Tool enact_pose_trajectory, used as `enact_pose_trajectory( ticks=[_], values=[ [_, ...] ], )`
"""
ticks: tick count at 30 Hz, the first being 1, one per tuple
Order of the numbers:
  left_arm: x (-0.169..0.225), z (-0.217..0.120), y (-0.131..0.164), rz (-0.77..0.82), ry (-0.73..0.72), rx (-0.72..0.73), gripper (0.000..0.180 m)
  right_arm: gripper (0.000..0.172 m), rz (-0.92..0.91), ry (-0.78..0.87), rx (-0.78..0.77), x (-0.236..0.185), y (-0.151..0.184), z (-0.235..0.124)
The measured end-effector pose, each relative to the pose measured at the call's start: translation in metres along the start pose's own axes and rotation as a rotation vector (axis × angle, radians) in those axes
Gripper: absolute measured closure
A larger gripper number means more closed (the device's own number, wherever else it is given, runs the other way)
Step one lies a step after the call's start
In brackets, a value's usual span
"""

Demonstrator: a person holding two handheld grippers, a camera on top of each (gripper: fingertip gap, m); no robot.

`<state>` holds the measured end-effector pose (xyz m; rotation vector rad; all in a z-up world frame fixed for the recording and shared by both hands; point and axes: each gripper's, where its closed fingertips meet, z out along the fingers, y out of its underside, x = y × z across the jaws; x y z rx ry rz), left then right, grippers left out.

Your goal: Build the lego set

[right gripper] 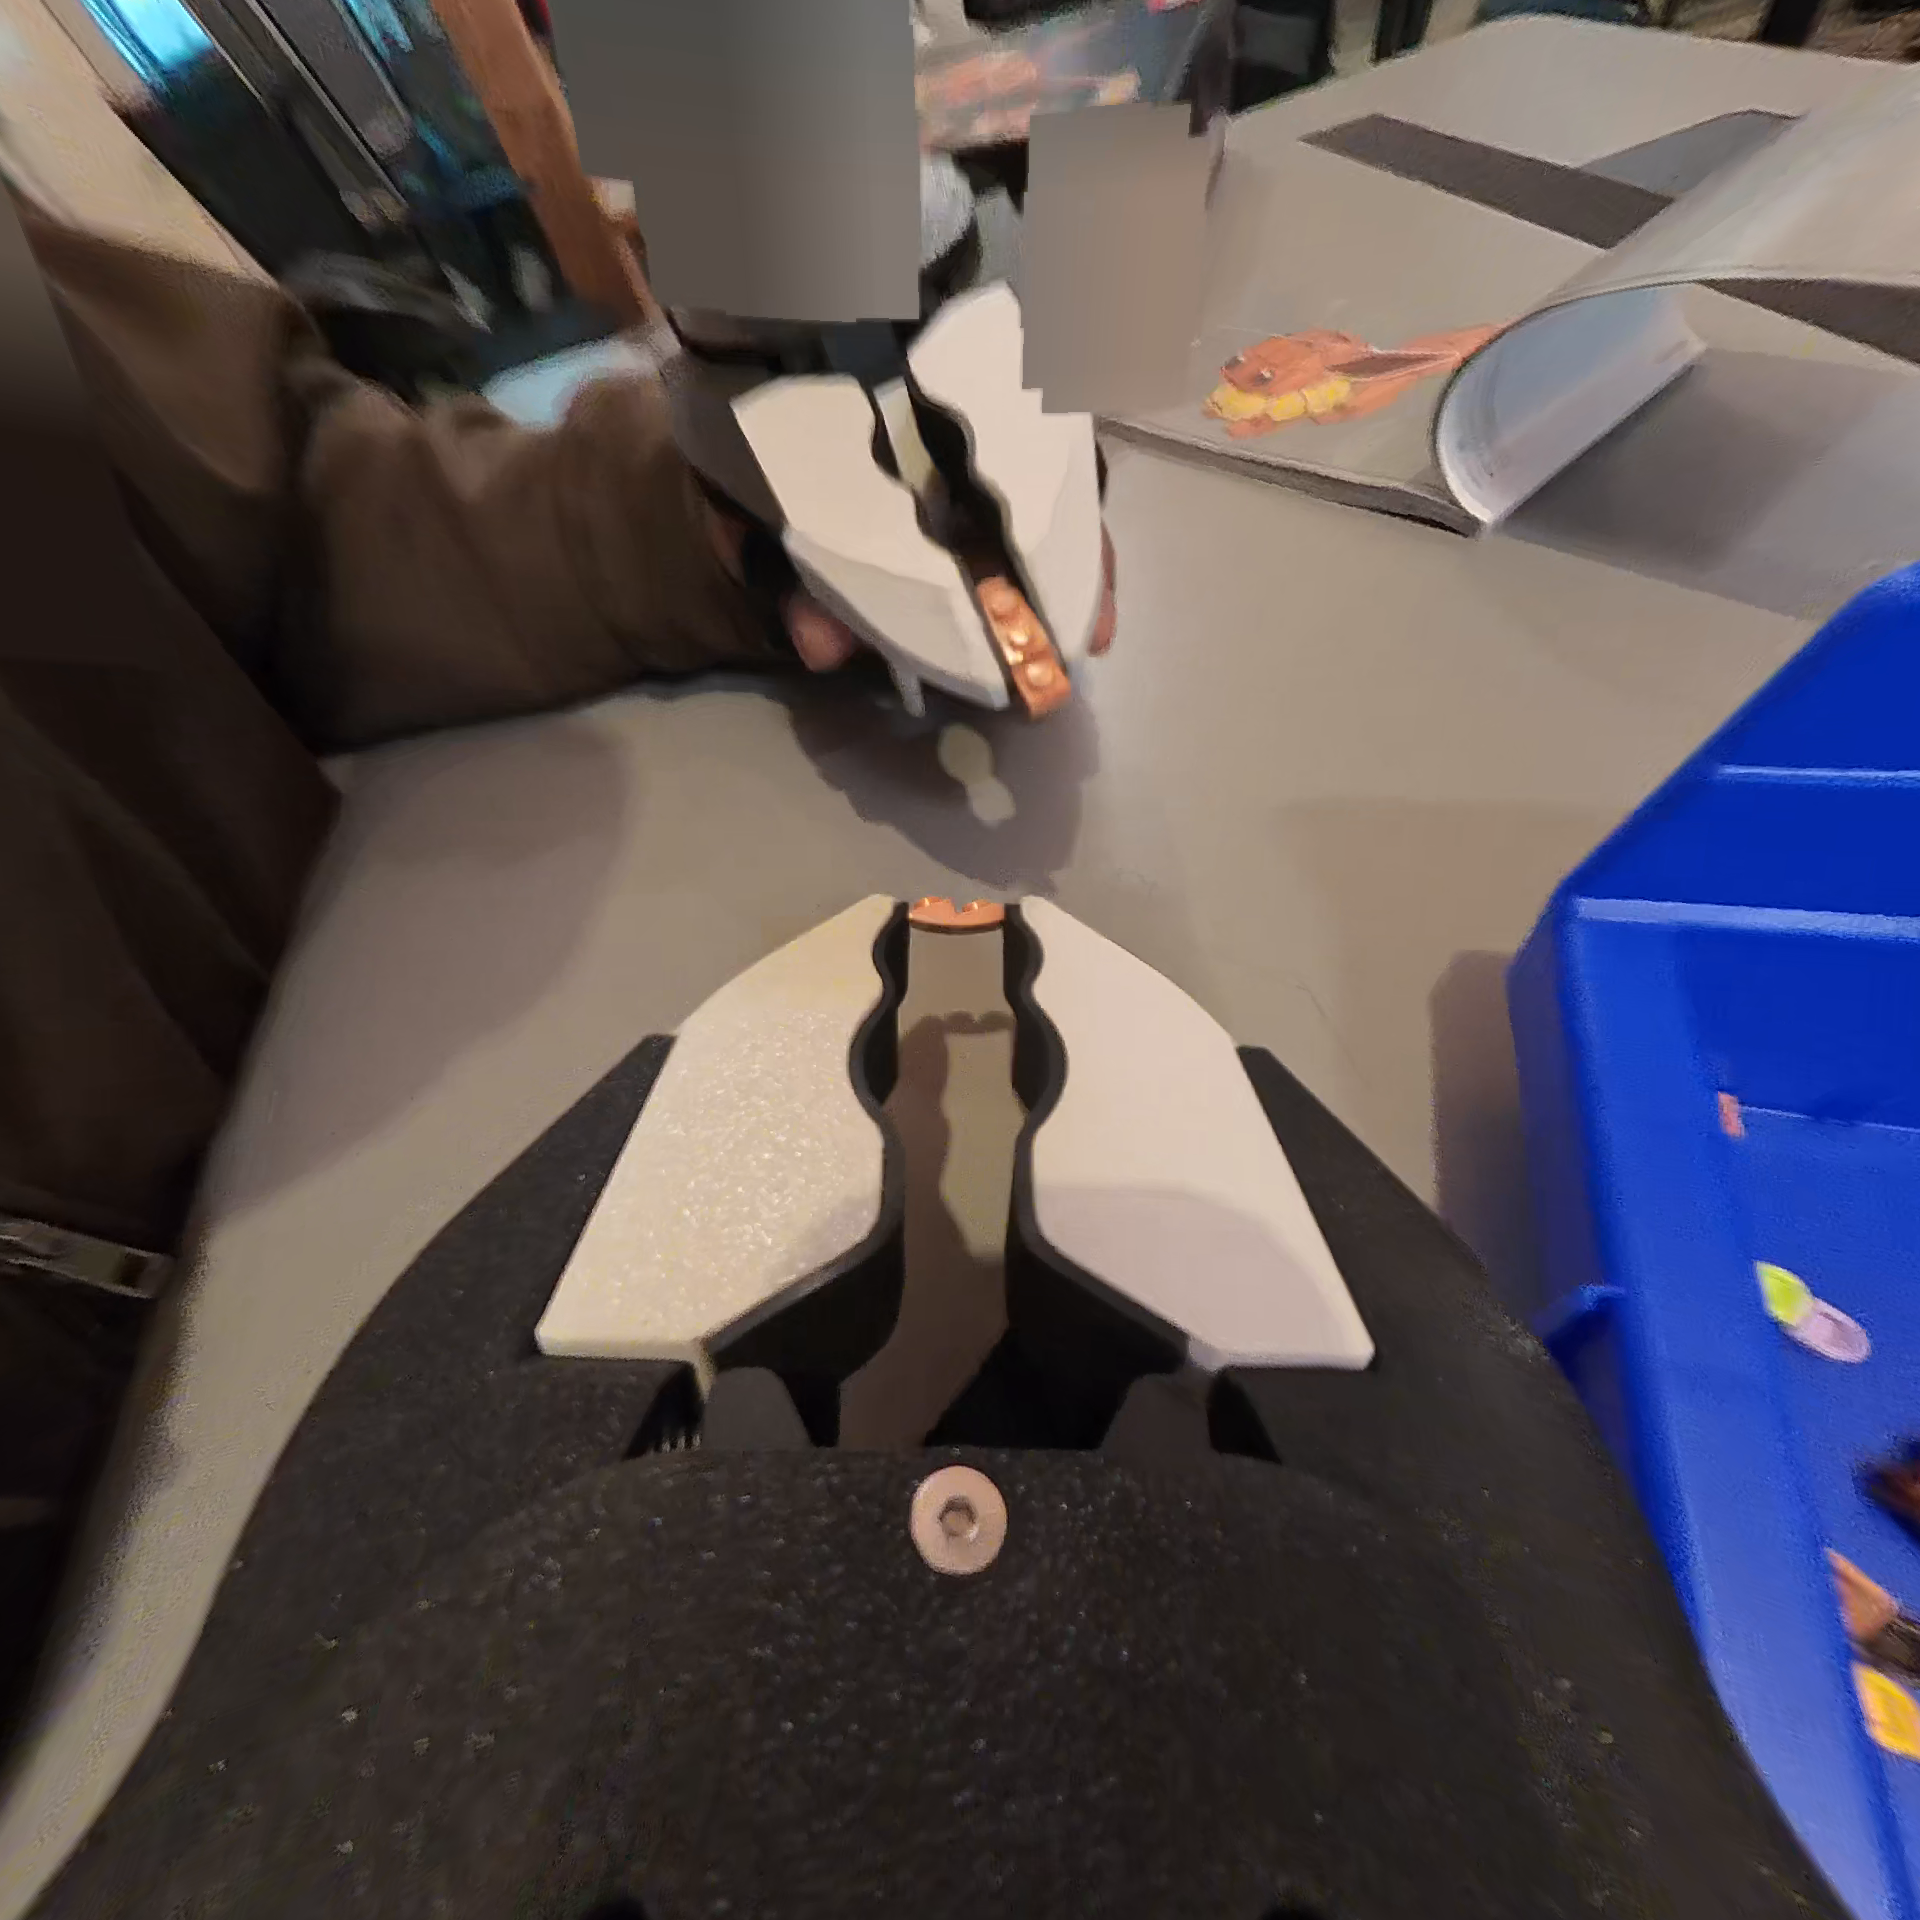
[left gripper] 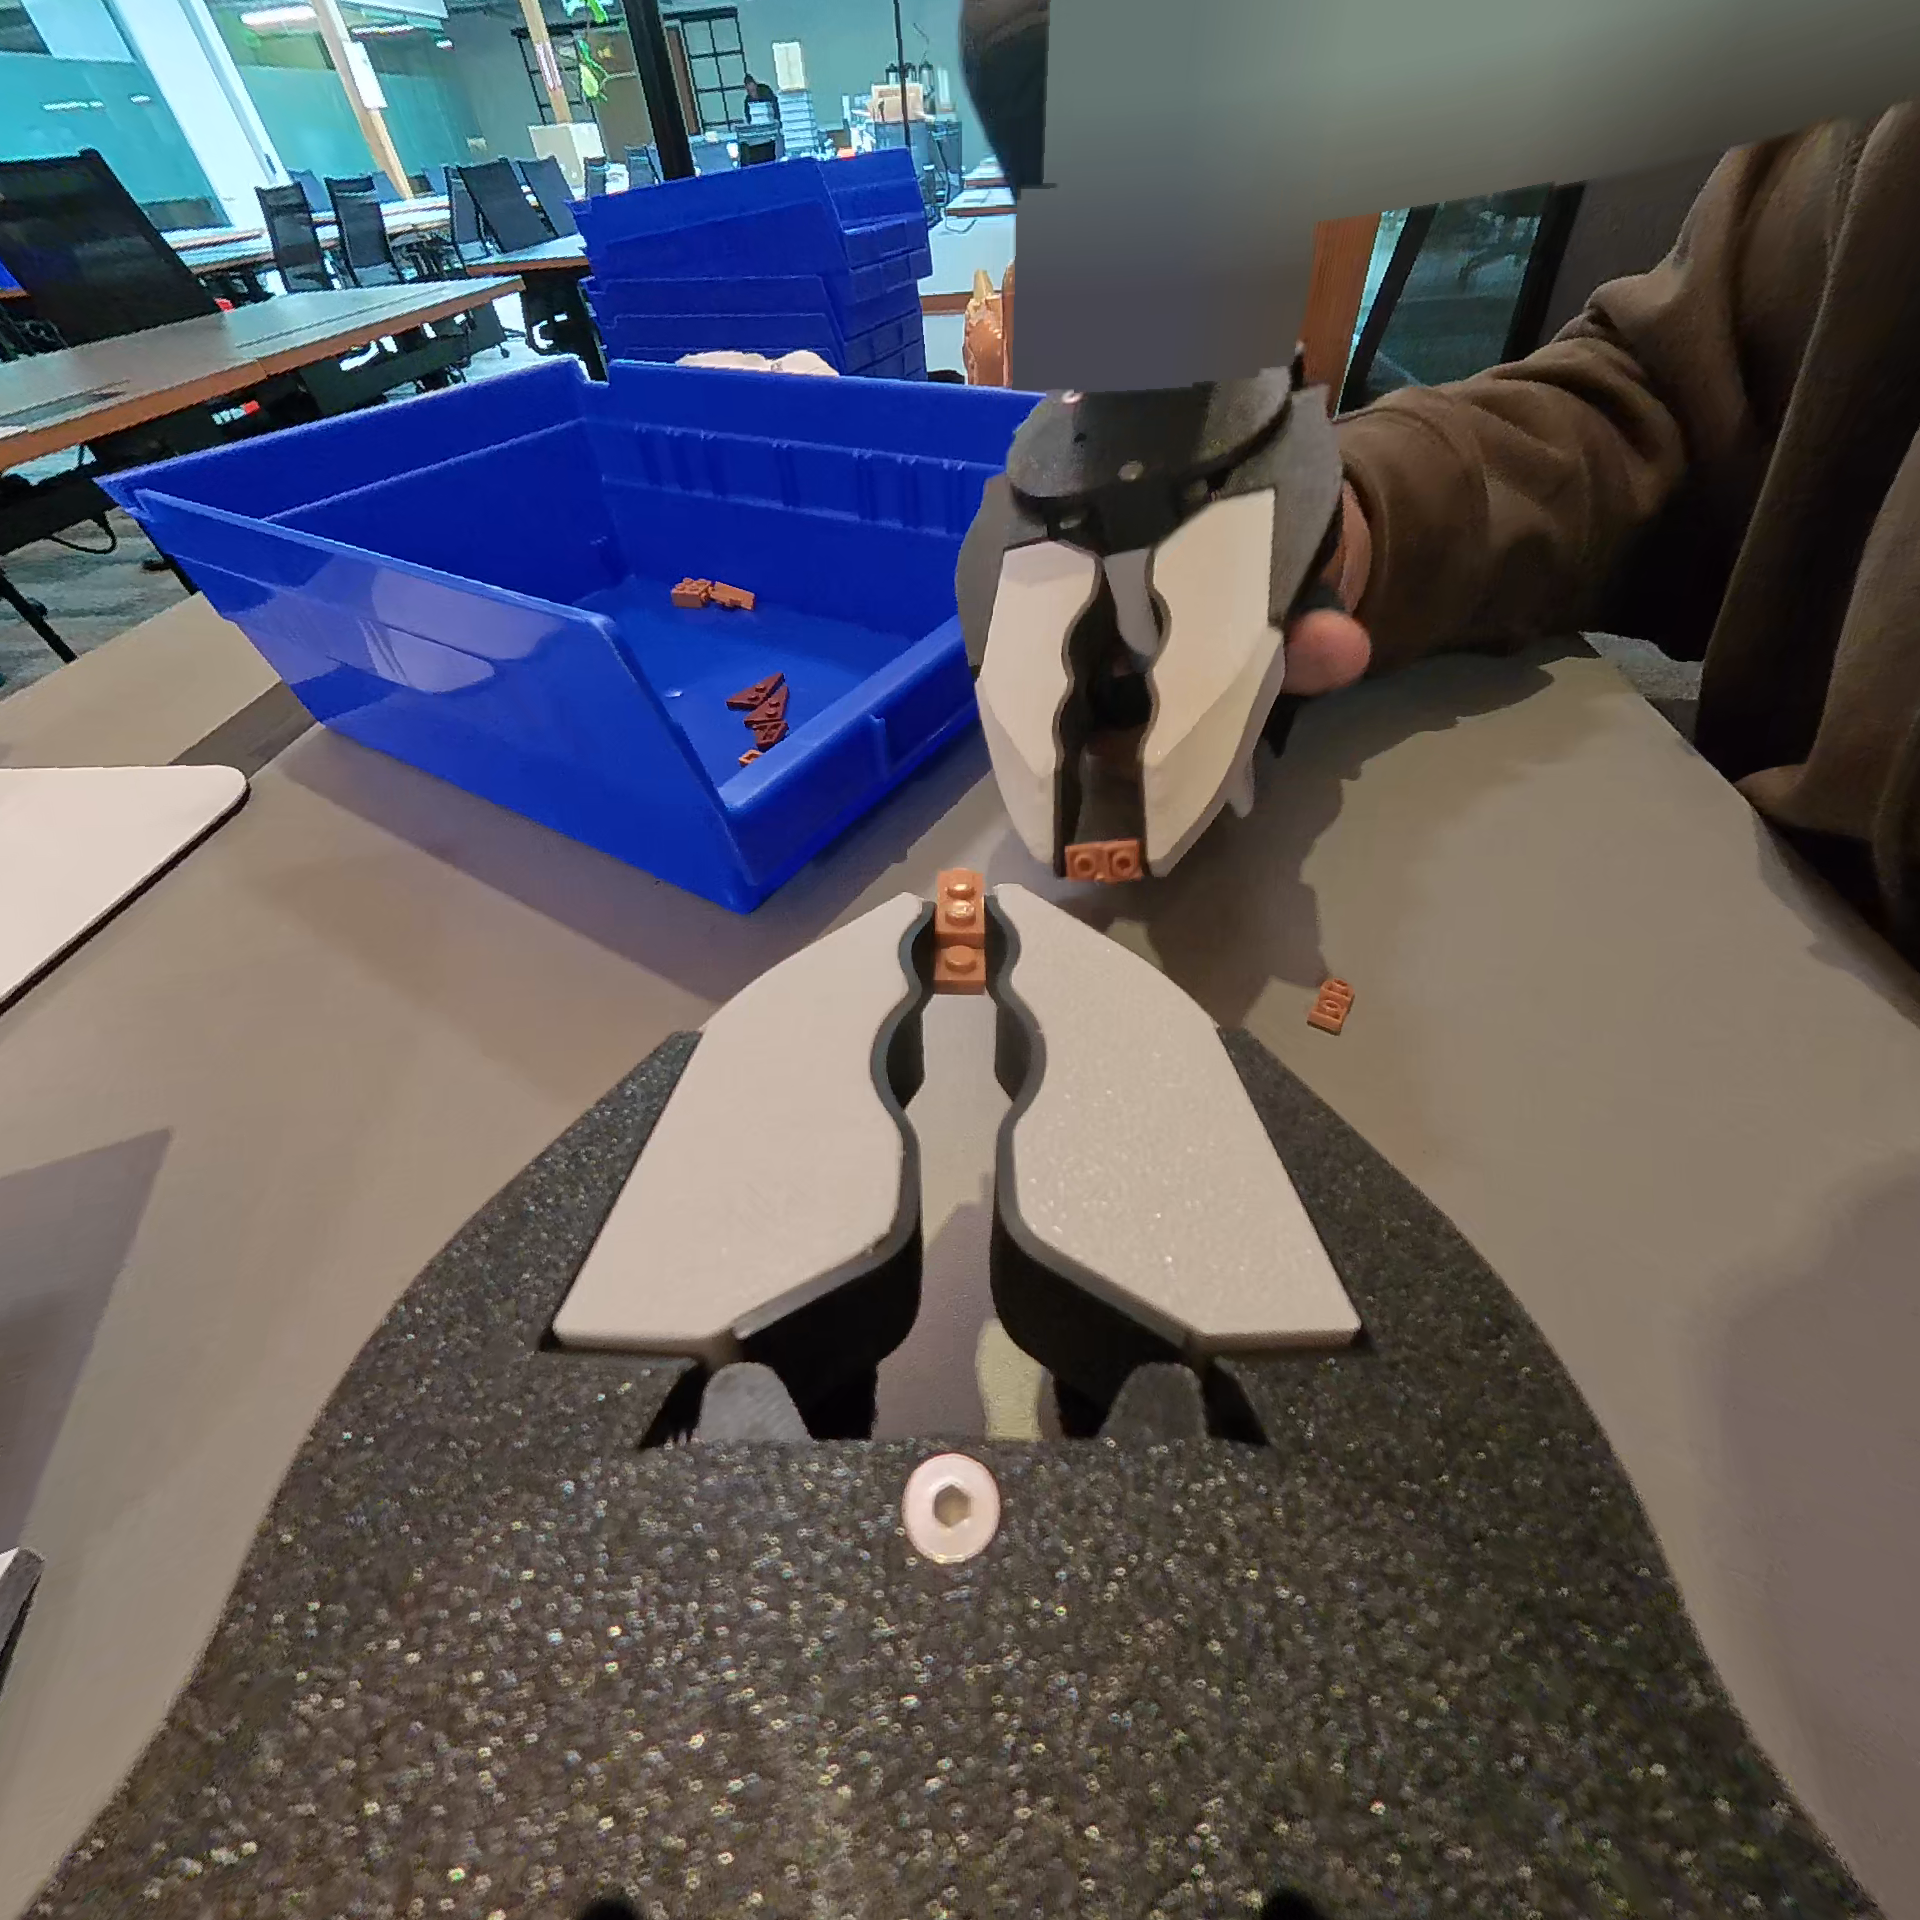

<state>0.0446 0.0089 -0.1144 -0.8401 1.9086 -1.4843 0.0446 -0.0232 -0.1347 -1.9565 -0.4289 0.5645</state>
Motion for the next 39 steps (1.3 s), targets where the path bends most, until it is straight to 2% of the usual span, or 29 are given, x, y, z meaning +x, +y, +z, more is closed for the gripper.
enact_pose_trajectory(
  ticks=[5, 8, 12, 14, 17, 24, 30, 39],
  values=[
    [-0.002, 0.0, -0.008, -0.159, 0.03, 0.053, 0.173, 0.155, -0.394, 0.308, -0.361, 0.034, 0.043, 0.0],
    [-0.003, 0.0, -0.009, -0.214, 0.036, 0.07, 0.173, 0.154, -0.479, 0.301, -0.413, 0.028, 0.048, 0.002],
    [-0.004, 0.003, -0.006, -0.189, 0.016, 0.037, 0.173, 0.123, -0.411, 0.255, -0.335, 0.026, 0.035, -0.002],
    [0.001, 0.006, -0.002, -0.124, 0.018, 0.001, 0.173, 0.12, -0.315, 0.196, -0.188, 0.02, 0.012, -0.003],
    [0.013, 0.011, 0.004, -0.019, 0.045, -0.049, 0.172, 0.132, -0.239, 0.115, -0.034, 0.009, -0.013, -0.002],
    [0.024, 0.013, 0.001, 0.027, 0.09, -0.034, 0.172, 0.154, -0.307, 0.06, -0.057, -0.005, -0.011, 0.01],
    [0.025, 0.013, 0.001, 0.015, 0.107, -0.035, 0.172, 0.161, -0.327, 0.101, -0.045, -0.002, -0.014, 0.009],
    [0.023, 0.017, 0.014, 0.033, 0.076, -0.13, 0.172, 0.164, -0.405, 0.175, -0.12, 0.005, -0.003, 0.015]
  ],
)
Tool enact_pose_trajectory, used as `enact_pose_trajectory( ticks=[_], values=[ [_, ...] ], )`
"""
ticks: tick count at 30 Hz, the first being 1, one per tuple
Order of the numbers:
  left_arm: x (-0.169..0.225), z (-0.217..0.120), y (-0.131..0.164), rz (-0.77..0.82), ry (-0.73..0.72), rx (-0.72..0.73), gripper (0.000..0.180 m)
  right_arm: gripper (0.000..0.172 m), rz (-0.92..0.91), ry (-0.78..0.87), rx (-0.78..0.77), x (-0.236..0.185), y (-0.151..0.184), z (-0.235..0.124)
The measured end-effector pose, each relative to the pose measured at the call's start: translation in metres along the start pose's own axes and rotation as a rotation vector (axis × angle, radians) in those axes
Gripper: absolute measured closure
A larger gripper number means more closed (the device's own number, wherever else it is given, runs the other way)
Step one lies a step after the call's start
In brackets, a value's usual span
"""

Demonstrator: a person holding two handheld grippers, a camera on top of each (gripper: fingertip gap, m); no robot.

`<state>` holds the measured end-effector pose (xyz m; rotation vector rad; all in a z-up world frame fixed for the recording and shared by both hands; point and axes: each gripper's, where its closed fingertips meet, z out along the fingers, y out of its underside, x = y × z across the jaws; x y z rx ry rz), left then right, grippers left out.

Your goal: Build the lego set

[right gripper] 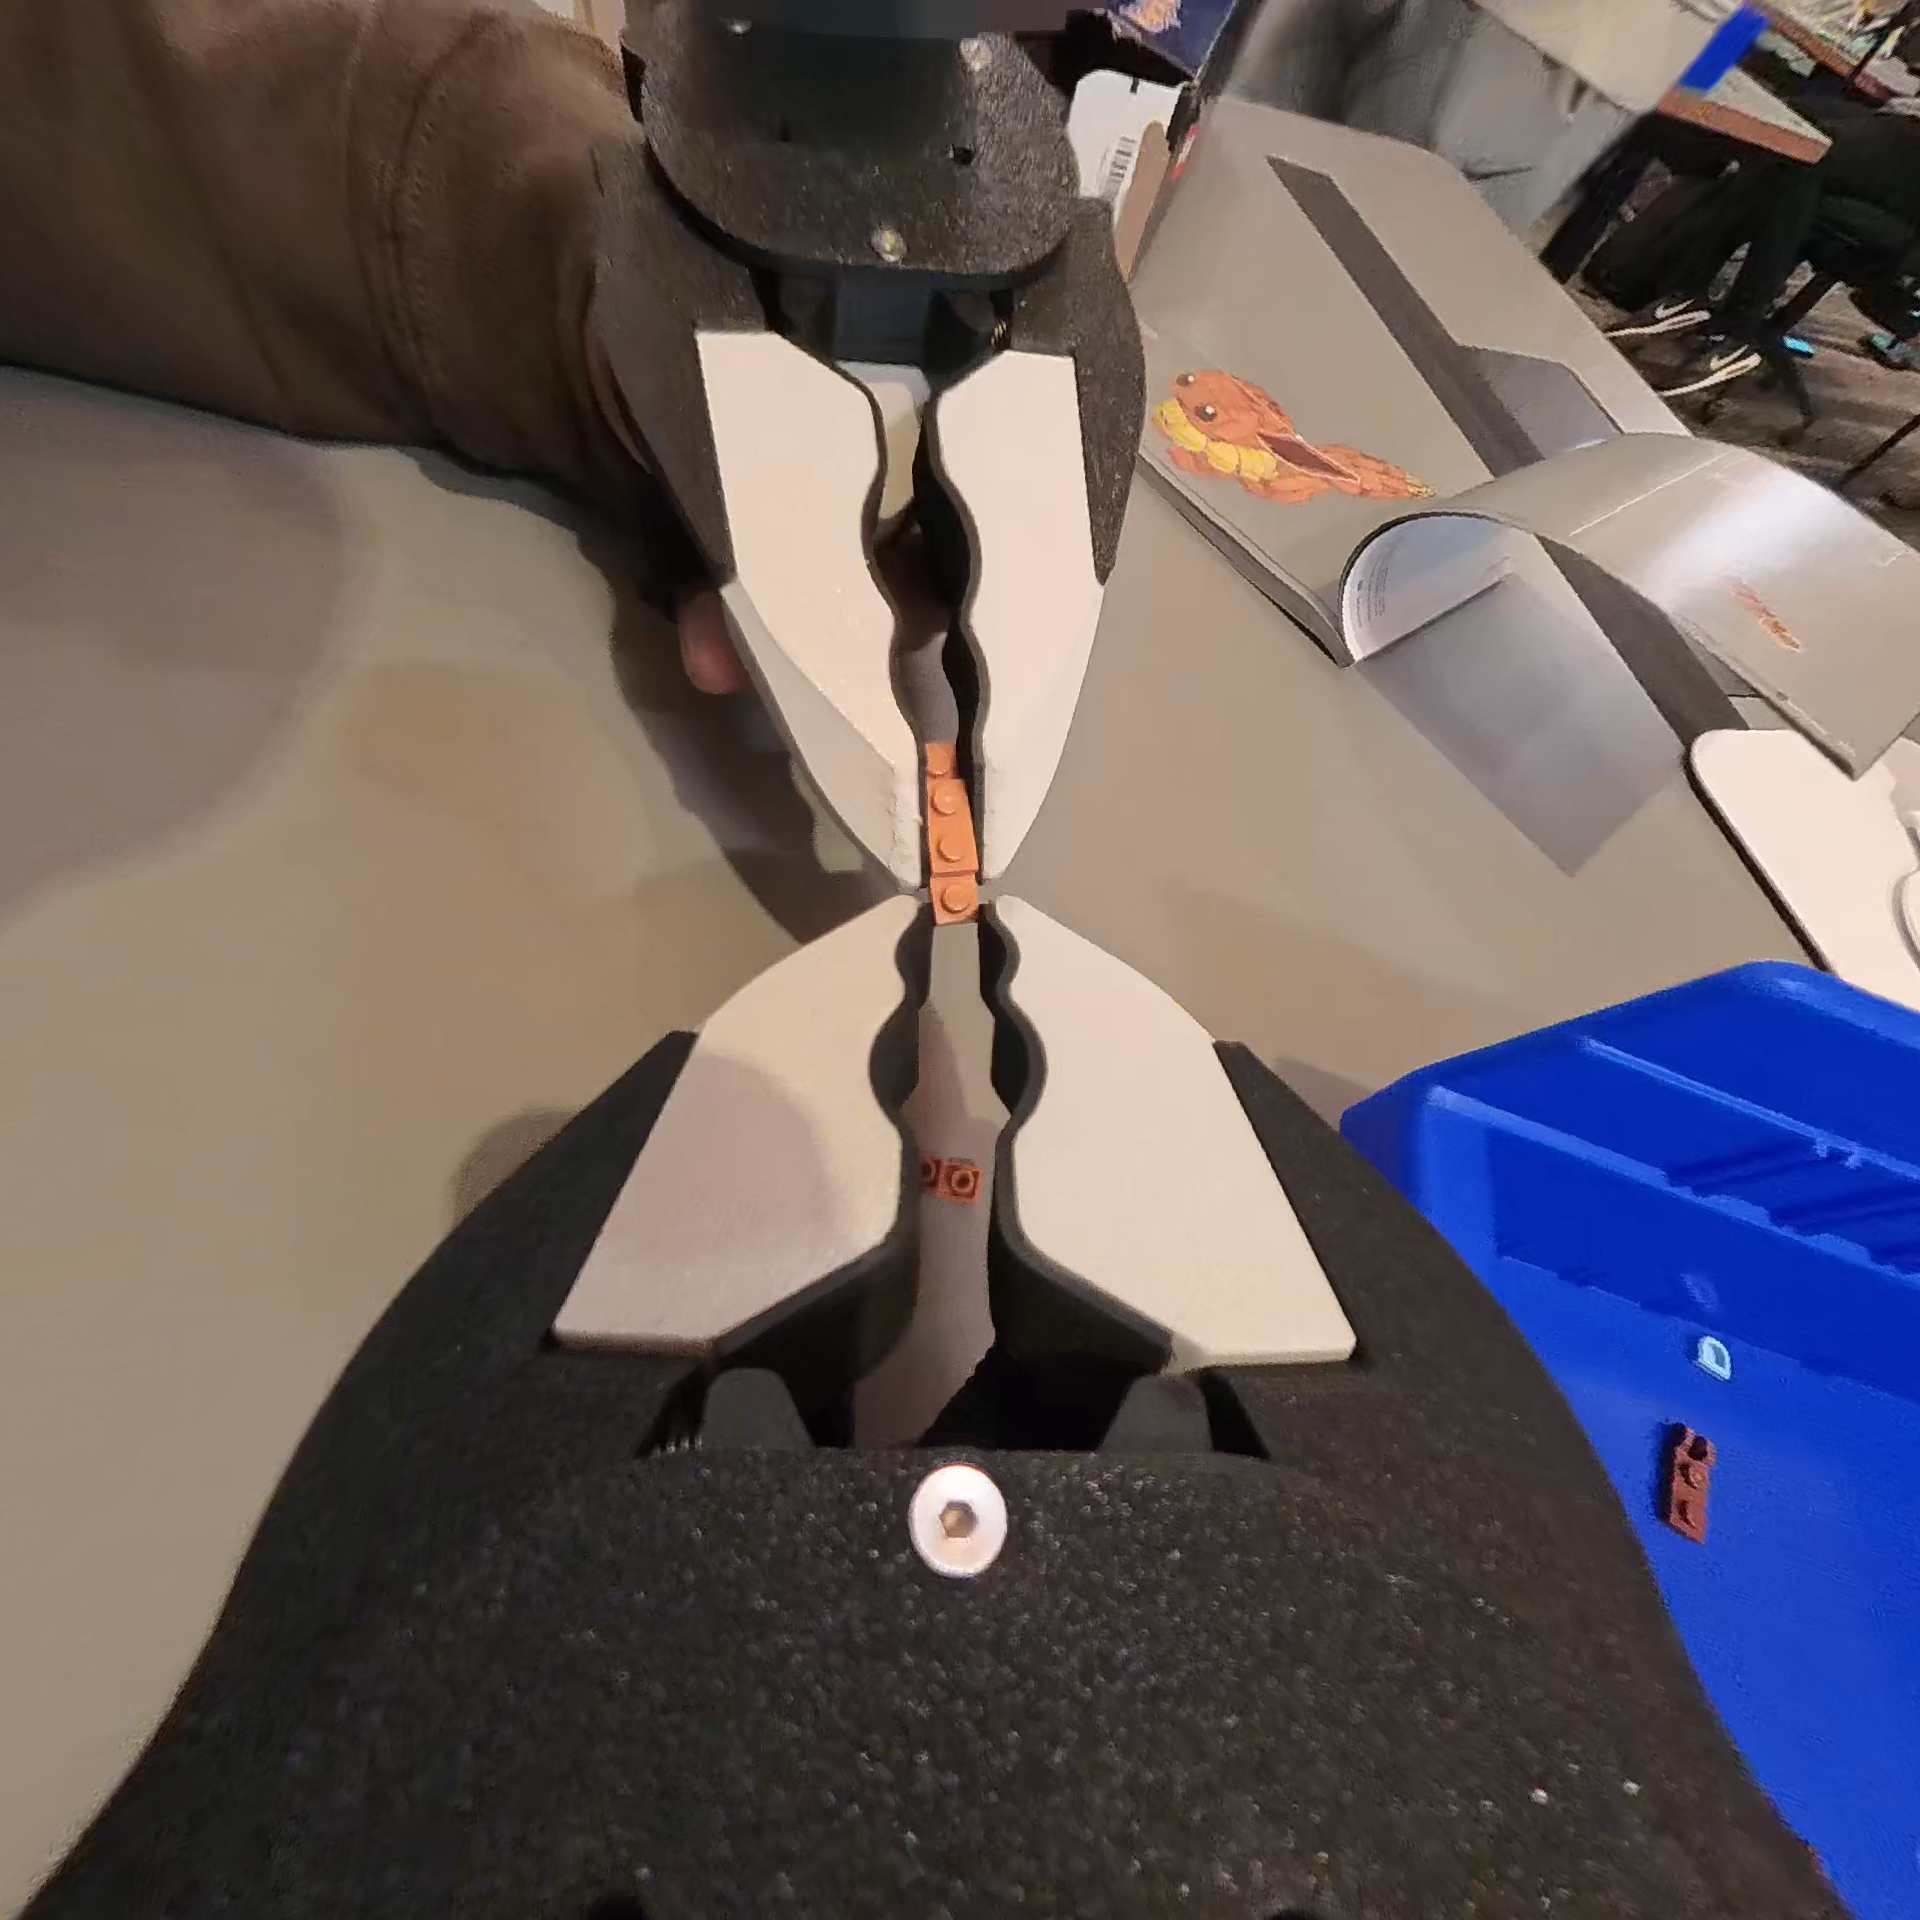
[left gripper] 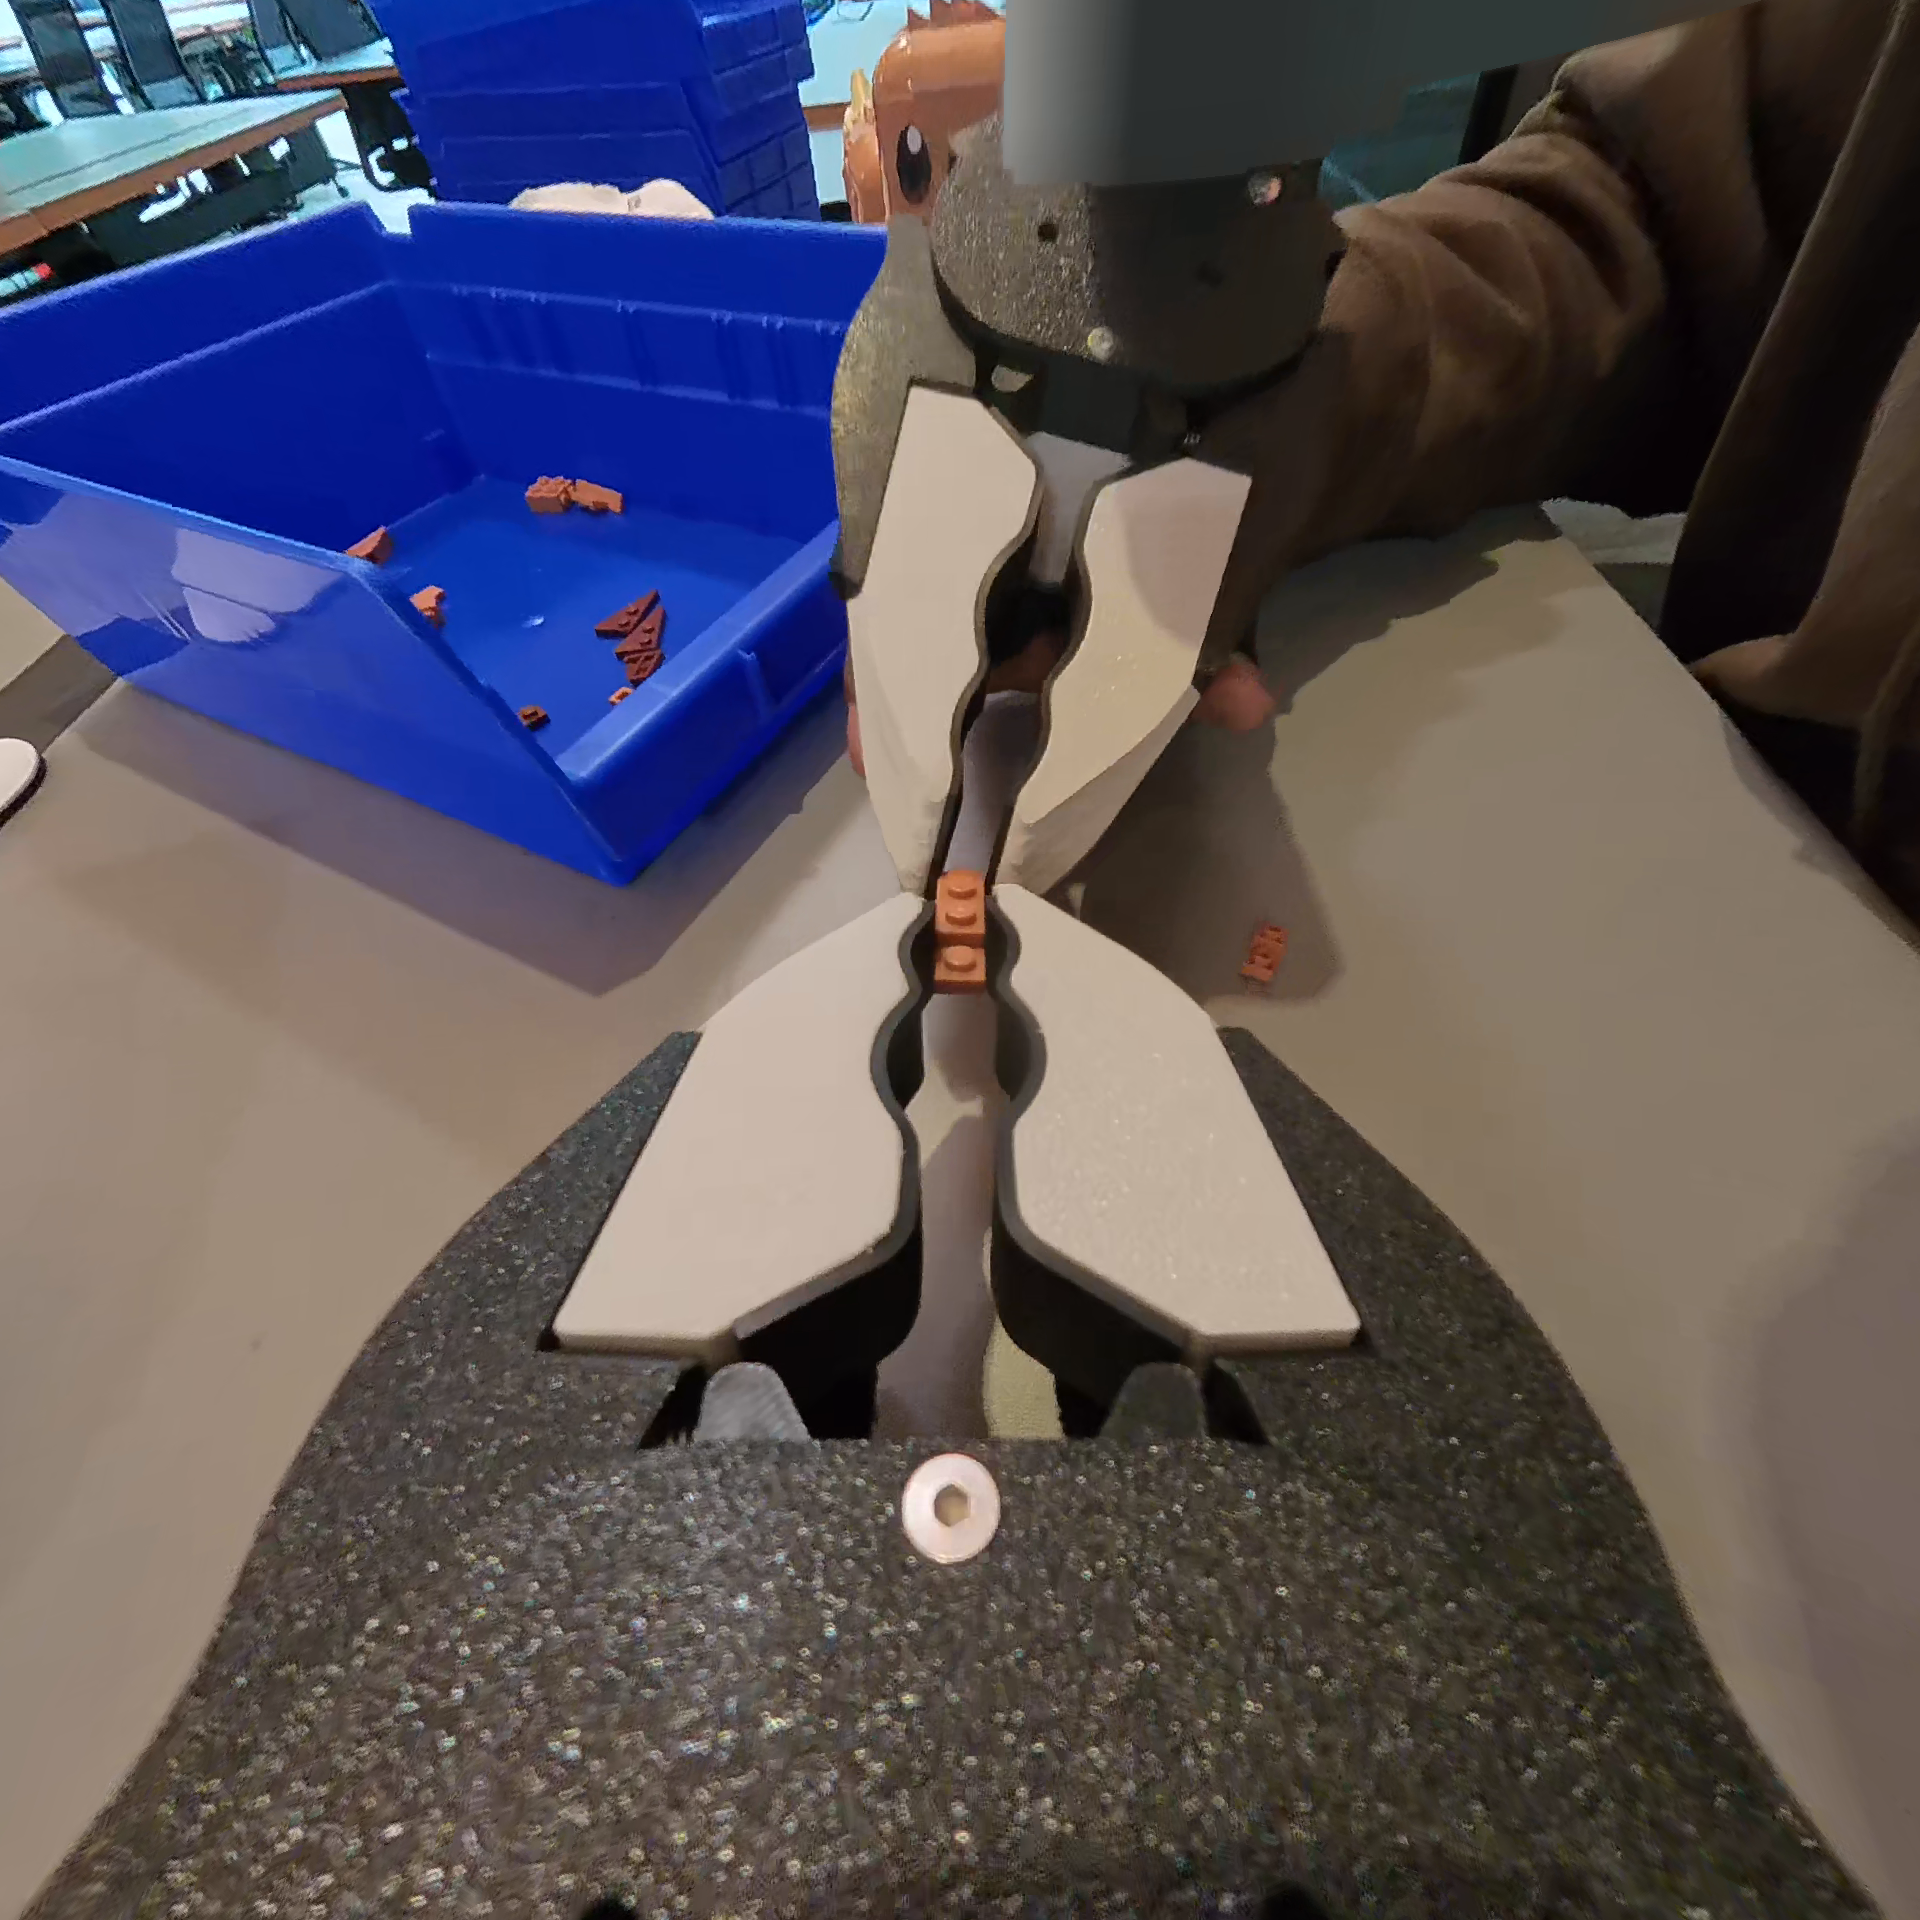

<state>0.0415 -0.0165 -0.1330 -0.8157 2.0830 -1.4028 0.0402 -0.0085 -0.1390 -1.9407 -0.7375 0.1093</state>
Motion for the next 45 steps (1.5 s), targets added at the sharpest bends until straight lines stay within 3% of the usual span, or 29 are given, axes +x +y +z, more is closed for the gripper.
enact_pose_trajectory(
  ticks=[7, 16, 26, 45],
  values=[
    [-0.006, 0.0, 0.0, -0.002, -0.04, 0.0, 0.168, 0.164, 0.056, 0.013, 0.024, 0.005, -0.001, -0.002],
    [-0.012, -0.015, -0.021, -0.098, -0.015, 0.179, 0.165, 0.164, 0.308, -0.079, 0.193, 0.011, -0.017, -0.012],
    [-0.009, -0.016, -0.027, -0.125, 0.021, 0.227, 0.173, 0.164, 0.284, -0.061, 0.201, 0.01, -0.018, -0.011],
    [-0.011, -0.019, -0.019, 0.246, -0.161, -0.023, 0.173, 0.157, -0.321, 0.19, 0.002, 0.014, -0.013, -0.005]
  ],
)
